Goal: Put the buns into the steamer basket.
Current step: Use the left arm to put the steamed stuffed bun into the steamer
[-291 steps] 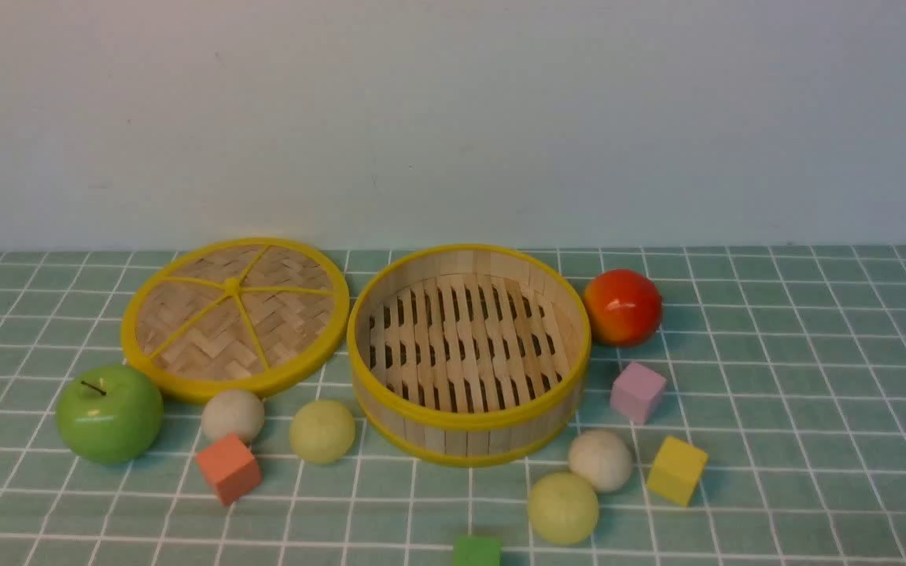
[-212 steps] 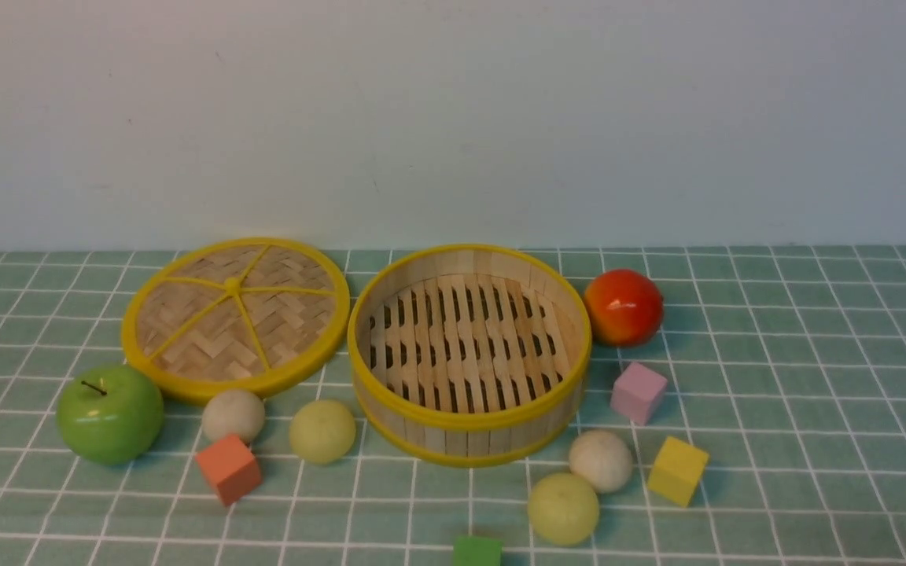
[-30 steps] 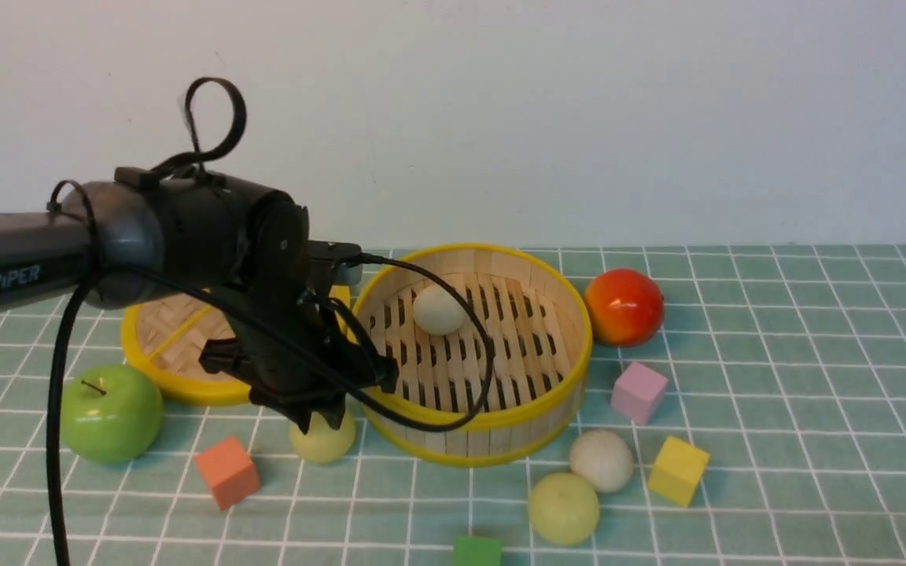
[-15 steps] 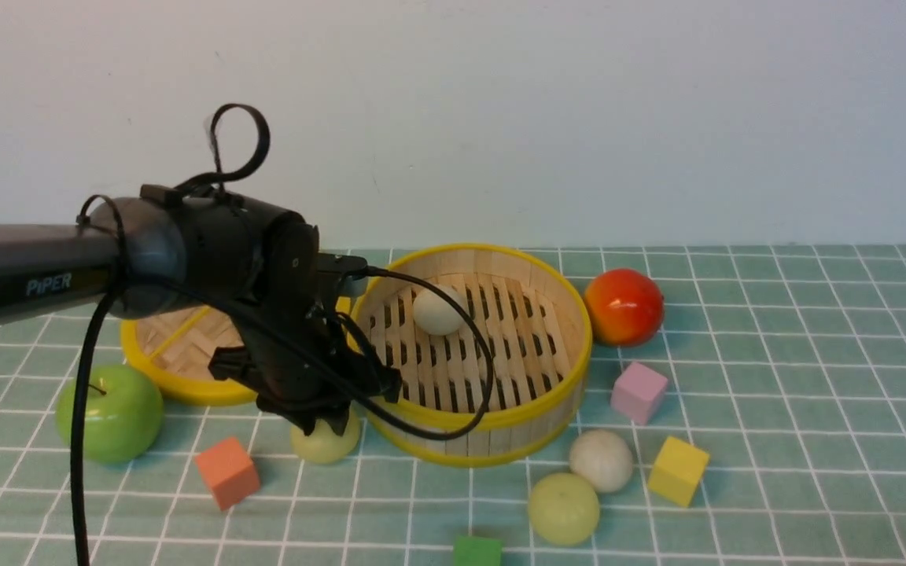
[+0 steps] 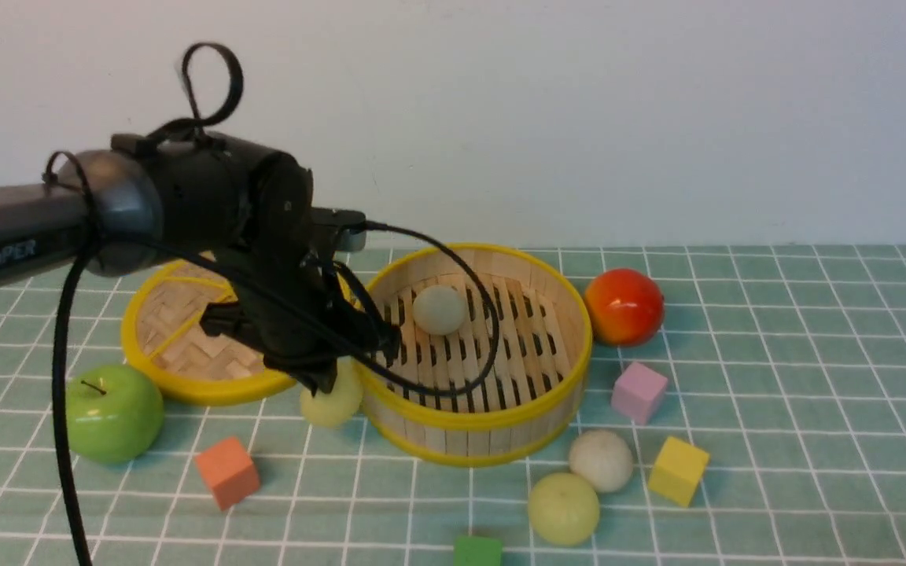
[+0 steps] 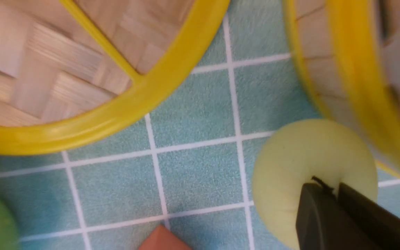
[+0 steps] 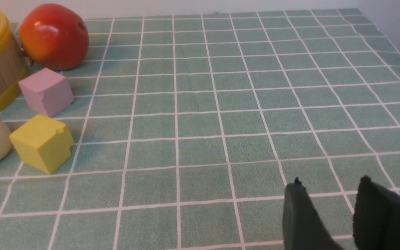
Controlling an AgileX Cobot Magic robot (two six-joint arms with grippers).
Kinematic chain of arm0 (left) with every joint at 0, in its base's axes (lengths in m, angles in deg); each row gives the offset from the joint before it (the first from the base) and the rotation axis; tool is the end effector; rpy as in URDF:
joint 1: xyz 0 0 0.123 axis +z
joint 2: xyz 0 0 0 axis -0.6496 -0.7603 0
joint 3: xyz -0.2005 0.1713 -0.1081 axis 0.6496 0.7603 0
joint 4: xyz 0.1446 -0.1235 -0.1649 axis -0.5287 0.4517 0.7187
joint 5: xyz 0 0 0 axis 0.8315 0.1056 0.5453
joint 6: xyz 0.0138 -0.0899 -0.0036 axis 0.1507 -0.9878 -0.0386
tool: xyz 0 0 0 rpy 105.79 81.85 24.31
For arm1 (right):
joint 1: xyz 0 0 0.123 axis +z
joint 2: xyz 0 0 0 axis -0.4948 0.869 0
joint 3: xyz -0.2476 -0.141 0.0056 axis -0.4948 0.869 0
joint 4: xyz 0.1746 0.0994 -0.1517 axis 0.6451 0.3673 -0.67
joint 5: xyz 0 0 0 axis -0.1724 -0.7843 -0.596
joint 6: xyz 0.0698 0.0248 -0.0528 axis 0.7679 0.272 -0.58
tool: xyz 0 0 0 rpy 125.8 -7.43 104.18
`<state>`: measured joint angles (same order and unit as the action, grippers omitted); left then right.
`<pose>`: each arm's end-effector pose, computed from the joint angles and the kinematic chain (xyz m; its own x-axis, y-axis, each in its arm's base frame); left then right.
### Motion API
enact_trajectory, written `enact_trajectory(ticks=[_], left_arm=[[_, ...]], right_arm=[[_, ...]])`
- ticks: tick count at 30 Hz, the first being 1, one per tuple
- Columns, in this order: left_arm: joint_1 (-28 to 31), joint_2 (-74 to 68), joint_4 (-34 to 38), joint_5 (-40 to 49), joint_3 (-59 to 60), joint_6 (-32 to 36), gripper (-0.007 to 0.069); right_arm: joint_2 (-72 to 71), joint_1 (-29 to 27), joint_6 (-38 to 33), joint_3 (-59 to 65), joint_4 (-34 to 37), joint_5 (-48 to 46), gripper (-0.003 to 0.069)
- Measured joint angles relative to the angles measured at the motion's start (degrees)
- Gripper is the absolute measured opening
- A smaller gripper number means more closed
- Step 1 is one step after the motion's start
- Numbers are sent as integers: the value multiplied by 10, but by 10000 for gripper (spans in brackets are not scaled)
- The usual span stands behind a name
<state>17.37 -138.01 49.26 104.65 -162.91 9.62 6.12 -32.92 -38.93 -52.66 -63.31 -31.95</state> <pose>0.3668 -0.1536 0.2251 -0.9272 0.1330 -0.3503 0.1630 0.9850 -0.0575 0.0520 -0.0088 0.1740 -0.2811 0.0850 -0.9559 0.1372 0.9894 0.0476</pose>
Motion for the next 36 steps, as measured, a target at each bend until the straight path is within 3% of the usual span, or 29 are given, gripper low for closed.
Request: enact_trajectory(ticks=[10,26,31,36], left_arm=[[-25,44,21,12,-87,10,-13],[-40,-77,33,-45,-88,-7,14],[-40,-82,33,-55,-88,-28,105],[-40,-70,33,-42,-90,-30,316]], right_arm=[[0,0,0,0,0,0,240],[0,0,0,0,0,0,240],[0,0,0,0,0,0,240],[0,0,0,0,0,0,240]])
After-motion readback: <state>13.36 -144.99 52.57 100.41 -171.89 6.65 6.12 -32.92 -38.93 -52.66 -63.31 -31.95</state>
